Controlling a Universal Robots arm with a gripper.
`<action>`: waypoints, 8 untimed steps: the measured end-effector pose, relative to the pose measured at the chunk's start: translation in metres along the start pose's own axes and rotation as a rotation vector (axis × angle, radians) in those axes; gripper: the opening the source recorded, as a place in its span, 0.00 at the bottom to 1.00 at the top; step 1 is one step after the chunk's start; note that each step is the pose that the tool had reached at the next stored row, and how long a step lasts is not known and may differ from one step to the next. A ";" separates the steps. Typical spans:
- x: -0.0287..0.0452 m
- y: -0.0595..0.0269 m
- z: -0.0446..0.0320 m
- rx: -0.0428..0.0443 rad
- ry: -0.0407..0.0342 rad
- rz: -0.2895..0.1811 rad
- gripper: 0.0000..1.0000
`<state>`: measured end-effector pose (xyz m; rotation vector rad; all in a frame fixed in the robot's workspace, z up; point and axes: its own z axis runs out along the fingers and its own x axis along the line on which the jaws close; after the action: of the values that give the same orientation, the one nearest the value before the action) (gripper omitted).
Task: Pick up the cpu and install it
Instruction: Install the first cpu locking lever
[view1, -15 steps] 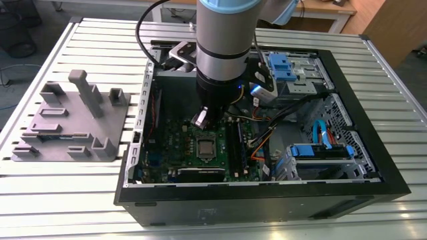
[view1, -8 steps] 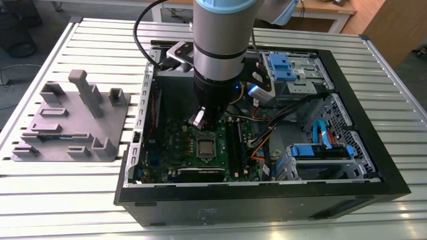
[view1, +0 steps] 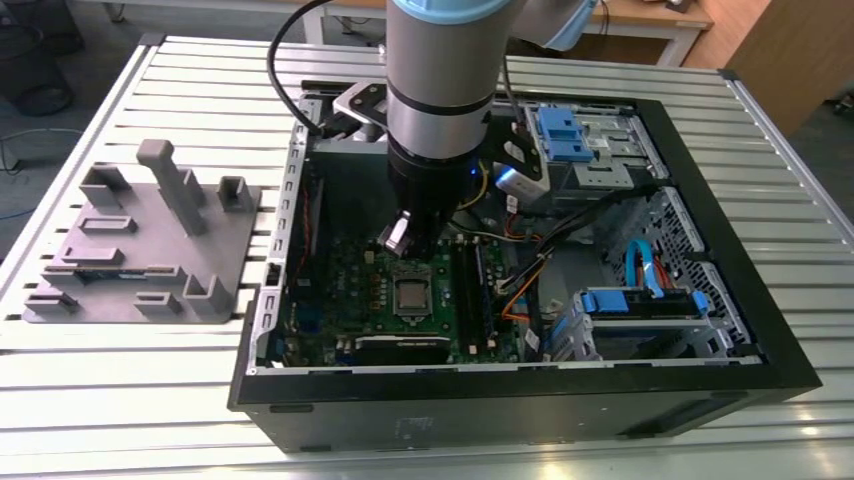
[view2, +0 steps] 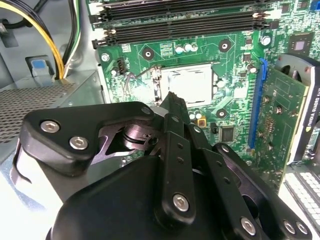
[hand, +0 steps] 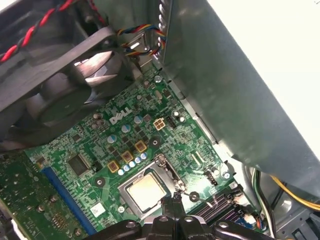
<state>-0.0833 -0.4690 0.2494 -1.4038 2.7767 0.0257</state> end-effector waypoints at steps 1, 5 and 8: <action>-0.0011 0.0008 0.0000 0.0000 0.0001 0.000 0.11; -0.0046 0.0034 0.0002 -0.0001 0.0001 0.000 0.11; -0.0058 0.0041 0.0003 -0.0001 0.0000 0.000 0.11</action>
<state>-0.0832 -0.4619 0.2493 -1.4039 2.7767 0.0258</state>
